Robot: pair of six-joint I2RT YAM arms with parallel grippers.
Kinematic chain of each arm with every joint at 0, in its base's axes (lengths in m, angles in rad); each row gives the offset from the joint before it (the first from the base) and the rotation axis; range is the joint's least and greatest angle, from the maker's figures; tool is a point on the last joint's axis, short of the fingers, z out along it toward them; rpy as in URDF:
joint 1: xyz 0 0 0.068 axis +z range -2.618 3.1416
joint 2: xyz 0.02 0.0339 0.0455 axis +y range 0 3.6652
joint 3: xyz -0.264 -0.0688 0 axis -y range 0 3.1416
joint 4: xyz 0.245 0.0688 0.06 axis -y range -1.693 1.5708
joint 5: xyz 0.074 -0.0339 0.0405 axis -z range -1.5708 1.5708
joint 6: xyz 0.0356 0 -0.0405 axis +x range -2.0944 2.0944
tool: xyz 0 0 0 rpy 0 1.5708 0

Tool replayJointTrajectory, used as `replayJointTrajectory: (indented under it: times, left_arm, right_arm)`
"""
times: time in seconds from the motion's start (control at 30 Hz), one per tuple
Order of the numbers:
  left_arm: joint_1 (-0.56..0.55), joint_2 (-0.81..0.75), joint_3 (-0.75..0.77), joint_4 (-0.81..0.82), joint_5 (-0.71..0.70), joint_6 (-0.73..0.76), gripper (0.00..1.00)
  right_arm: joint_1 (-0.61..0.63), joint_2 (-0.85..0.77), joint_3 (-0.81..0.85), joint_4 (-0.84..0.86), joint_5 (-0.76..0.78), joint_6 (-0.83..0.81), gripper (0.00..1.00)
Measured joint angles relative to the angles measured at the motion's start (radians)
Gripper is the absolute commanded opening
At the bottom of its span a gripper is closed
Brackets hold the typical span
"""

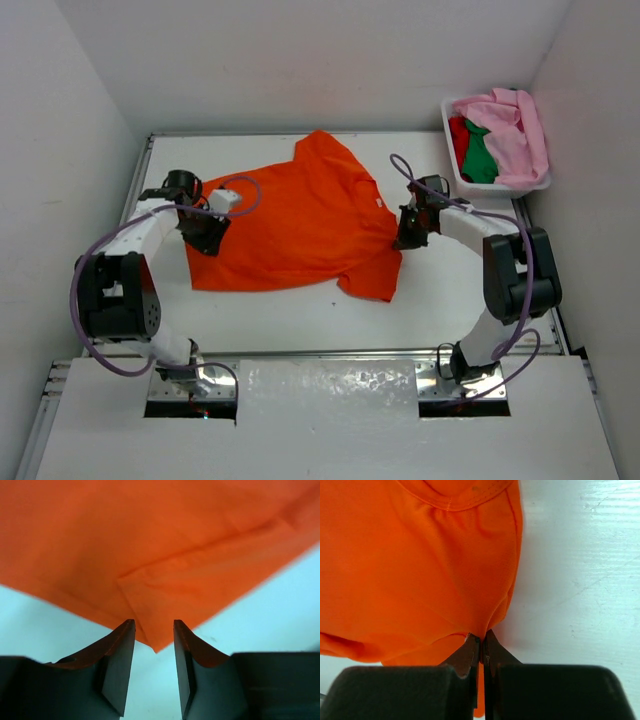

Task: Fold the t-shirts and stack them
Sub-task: Flatten out the tshirt

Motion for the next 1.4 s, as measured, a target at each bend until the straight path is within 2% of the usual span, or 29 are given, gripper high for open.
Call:
replayJointTrajectory:
  times: [0.13, 0.27, 0.4, 0.53, 0.83, 1.03, 1.07, 1.23, 1.3, 1.33, 1.4]
  left_arm:
    - [0.000, -0.011, 0.000, -0.164, 0.086, 0.166, 0.35]
    - [0.000, -0.028, 0.000, -0.176, 0.053, 0.203, 0.35]
    - [0.000, -0.021, -0.014, -0.064, -0.035, 0.130, 0.33]
    - [0.000, 0.036, -0.014, 0.029, -0.045, 0.052, 0.33]
    - [0.001, 0.199, -0.014, 0.101, -0.065, -0.070, 0.28]
    - [0.001, 0.218, -0.015, 0.105, -0.030, -0.105, 0.19]
    - [0.001, 0.218, -0.016, 0.107, -0.029, -0.106, 0.14]
    - [0.001, 0.218, -0.029, 0.109, -0.030, -0.112, 0.00]
    - [0.001, 0.217, -0.029, 0.106, -0.033, -0.110, 0.01]
    - [0.001, 0.217, -0.029, 0.106, -0.037, -0.109, 0.14]
    - [0.001, 0.217, -0.029, 0.106, -0.056, -0.107, 0.28]
  right_arm:
    - [0.000, 0.039, 0.026, -0.014, -0.016, -0.013, 0.00]
    - [0.000, 0.043, 0.046, -0.013, -0.027, -0.021, 0.00]
    - [0.000, 0.045, 0.047, -0.010, -0.039, -0.024, 0.00]
    - [0.000, 0.045, 0.046, -0.007, -0.040, -0.026, 0.00]
    - [0.000, 0.045, 0.025, -0.004, -0.039, -0.028, 0.00]
    - [0.000, 0.045, 0.015, 0.003, -0.039, -0.027, 0.00]
    - [0.000, 0.045, 0.014, 0.002, -0.039, -0.027, 0.00]
    - [0.000, 0.045, 0.014, 0.003, -0.039, -0.027, 0.00]
    - [0.000, 0.045, 0.014, 0.002, -0.039, -0.027, 0.00]
    - [0.000, 0.045, 0.014, 0.002, -0.039, -0.028, 0.00]
    - [0.000, 0.045, 0.014, 0.002, -0.039, -0.029, 0.00]
